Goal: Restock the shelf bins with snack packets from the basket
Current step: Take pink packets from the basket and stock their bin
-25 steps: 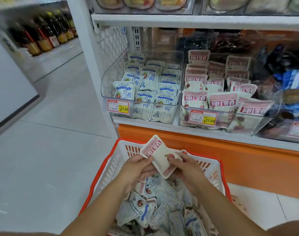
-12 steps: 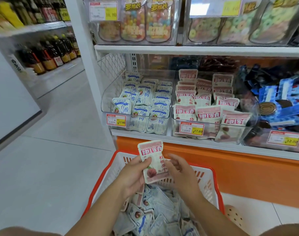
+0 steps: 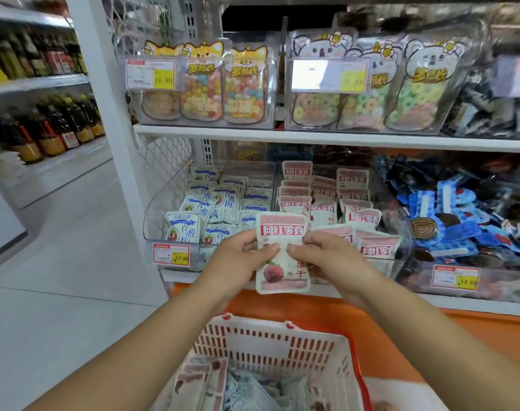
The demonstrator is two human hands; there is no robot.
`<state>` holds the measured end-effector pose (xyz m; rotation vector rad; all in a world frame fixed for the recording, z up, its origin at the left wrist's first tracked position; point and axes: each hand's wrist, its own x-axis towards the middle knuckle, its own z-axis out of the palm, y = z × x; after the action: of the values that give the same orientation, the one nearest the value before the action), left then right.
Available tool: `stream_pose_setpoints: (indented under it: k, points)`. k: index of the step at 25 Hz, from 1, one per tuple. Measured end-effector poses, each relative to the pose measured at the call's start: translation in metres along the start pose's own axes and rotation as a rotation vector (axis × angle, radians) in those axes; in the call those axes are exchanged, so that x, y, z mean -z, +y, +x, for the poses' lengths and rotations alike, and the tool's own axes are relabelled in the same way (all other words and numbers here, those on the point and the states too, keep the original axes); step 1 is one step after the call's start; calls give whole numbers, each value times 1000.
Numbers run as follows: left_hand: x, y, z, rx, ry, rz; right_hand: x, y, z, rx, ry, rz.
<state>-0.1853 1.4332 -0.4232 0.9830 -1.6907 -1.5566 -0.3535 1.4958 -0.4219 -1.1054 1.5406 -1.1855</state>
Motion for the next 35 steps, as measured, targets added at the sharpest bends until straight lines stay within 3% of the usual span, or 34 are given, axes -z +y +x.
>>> stream_pose_setpoints:
  k: [4, 6, 9, 13, 19, 25, 32, 35]
  points:
    - [6, 9, 36, -218, 198, 406, 38, -31, 37, 97, 315, 144]
    - [12, -2, 50, -199, 184, 467, 54, -35, 60, 142, 480, 74]
    - [17, -16, 66, -140, 81, 475, 72, -32, 90, 163, 543, -111]
    - [18, -21, 82, -83, 28, 454, 87, -27, 117, 78, 476, -231]
    - [16, -21, 88, -108, 19, 433, 68, -21, 137, -175, 37, -613]
    - [17, -23, 89, -117, 17, 429, 67, -31, 145, -282, 59, -514]
    - [18, -26, 89, -135, 41, 447, 58, -30, 145, -259, 60, -830]
    - [15, -26, 84, -141, 48, 482, 60, -32, 140, -165, 121, -818]
